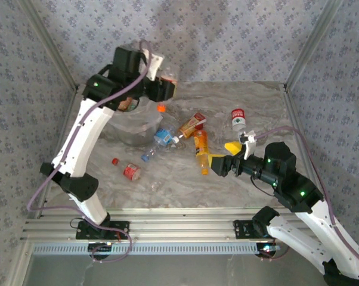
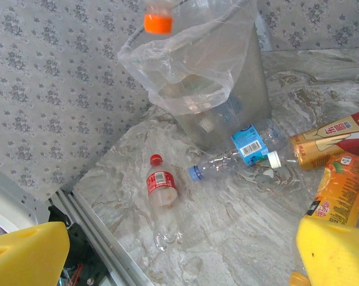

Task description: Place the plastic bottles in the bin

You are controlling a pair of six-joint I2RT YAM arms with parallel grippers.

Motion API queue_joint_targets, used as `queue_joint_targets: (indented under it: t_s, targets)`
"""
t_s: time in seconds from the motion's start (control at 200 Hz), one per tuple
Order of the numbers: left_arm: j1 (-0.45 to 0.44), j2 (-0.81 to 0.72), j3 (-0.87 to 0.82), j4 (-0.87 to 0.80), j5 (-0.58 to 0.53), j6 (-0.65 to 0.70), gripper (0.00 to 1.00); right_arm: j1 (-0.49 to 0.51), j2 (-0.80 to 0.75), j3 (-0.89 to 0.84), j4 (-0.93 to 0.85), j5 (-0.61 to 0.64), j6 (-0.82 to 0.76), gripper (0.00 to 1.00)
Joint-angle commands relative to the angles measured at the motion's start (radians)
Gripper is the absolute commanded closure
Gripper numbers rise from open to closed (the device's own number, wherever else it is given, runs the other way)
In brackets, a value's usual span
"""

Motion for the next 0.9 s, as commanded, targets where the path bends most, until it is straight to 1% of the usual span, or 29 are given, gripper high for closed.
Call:
queue_joint_targets:
  t_s: [0.0, 0.055, 0.135, 0.205, 0.275, 0.42, 0.535, 0.69, 0.794, 0.899]
  targets:
    - [0.057, 0.044, 0.093, -0.075, 0.031, 0.03, 0.47, -0.006, -0.013, 0.004, 0.002, -0.014, 0.008, 0.0]
    - [0.089, 0.064, 0.137, -0.094, 0.024, 0.041, 0.47, -0.006, -0.016, 0.005, -0.001, -0.014, 0.007, 0.0]
    - [0.129, 0.096, 0.199, -0.135, -0.024, 0.065, 0.47, -0.008, -0.017, 0.008, -0.007, -0.015, 0.007, 0.0]
    - [0.162, 0.133, 0.263, -0.187, -0.027, 0.085, 0.46, -0.007, -0.017, 0.01, -0.01, -0.012, 0.007, 0.0]
    - [0.177, 0.165, 0.304, -0.23, -0.079, 0.108, 0.47, -0.008, -0.017, 0.01, -0.01, -0.012, 0.006, 0.0]
    - [0.198, 0.187, 0.281, -0.233, -0.155, 0.126, 0.47, -0.008, -0.016, 0.01, -0.006, -0.012, 0.006, 0.0]
    - [0.202, 0.21, 0.279, -0.229, -0.242, 0.14, 0.47, -0.008, -0.017, 0.01, -0.01, -0.014, 0.005, 0.0]
    - [0.222, 0.263, 0.277, -0.25, -0.281, 0.129, 0.48, -0.01, -0.022, 0.007, -0.013, -0.009, 0.006, 0.0]
    - [0.224, 0.282, 0.241, -0.253, -0.308, 0.132, 0.48, -0.011, -0.029, 0.001, -0.016, -0.005, 0.005, 0.0]
    - [0.224, 0.296, 0.195, -0.248, -0.373, 0.143, 0.48, -0.01, -0.035, -0.005, -0.019, -0.003, 0.007, 0.0]
